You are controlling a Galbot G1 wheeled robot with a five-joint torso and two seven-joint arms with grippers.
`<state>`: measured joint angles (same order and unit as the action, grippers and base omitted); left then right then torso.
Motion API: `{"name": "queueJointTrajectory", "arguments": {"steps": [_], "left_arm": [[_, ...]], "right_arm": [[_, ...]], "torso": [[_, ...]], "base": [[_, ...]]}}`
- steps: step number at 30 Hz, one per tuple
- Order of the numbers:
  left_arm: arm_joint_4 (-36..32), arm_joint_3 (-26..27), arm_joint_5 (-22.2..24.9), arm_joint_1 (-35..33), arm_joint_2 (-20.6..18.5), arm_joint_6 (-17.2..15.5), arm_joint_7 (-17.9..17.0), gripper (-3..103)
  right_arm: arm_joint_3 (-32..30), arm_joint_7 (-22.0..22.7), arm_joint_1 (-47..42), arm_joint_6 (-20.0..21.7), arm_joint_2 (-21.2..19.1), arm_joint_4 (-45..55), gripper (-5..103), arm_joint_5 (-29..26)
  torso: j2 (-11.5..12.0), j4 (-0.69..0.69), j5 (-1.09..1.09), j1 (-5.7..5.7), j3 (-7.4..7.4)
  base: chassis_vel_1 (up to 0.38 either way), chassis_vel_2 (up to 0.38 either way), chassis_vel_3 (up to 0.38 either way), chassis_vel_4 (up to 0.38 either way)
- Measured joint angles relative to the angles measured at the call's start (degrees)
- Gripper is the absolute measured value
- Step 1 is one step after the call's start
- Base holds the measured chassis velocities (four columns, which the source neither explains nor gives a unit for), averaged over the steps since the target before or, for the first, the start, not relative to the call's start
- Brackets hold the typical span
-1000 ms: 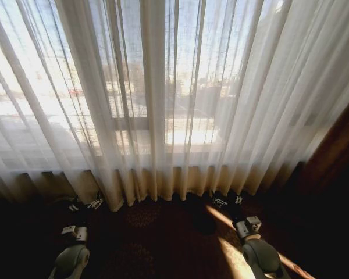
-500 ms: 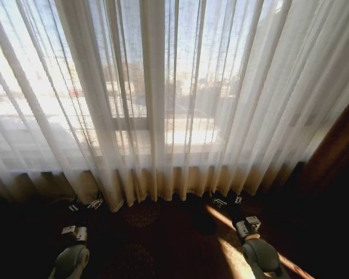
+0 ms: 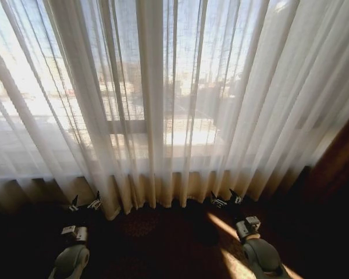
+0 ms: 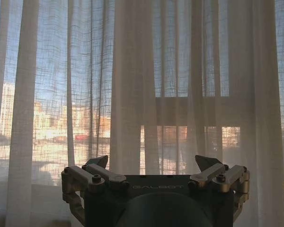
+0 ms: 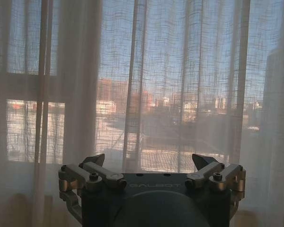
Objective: Open the curtains by pulling them apart, changing their state from closed to fully open.
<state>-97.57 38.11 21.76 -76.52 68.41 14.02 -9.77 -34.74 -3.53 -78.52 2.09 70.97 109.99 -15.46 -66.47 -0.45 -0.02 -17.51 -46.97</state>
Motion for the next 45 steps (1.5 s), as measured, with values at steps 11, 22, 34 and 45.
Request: {"name": "queueJointTrajectory", "arguments": {"steps": [11,22,34,45], "left_arm": [[0.00,0.01,0.00,0.01,0.00,0.00,0.02,100],[0.01,0.00,0.00,0.02,-0.01,0.00,0.00,100],[0.01,0.00,0.00,-0.01,0.00,0.00,0.00,100],[0.00,0.00,0.00,0.02,0.00,0.00,0.01,100]], "right_arm": [[0.36,0.36,0.62,-0.84,0.17,-0.70,100,-0.09],[1.14,1.41,1.50,-3.13,0.55,-2.26,100,-0.38],[2.84,1.11,3.46,-4.49,0.96,-5.07,100,0.80],[5.65,3.86,9.74,-6.41,-0.28,-10.80,100,0.90]], "torso": [[0.00,0.01,-0.02,-0.01,0.01],[0.02,-0.02,0.01,-0.04,-0.02],[-0.04,0.01,0.01,0.08,0.02],[0.02,0.01,0.02,-0.04,-0.02]], "base": [[-0.238,0.459,0.266,-0.484],[-0.269,0.345,0.268,-0.348],[-0.062,0.054,0.058,-0.032],[-0.035,0.035,0.028,-0.036]]}}
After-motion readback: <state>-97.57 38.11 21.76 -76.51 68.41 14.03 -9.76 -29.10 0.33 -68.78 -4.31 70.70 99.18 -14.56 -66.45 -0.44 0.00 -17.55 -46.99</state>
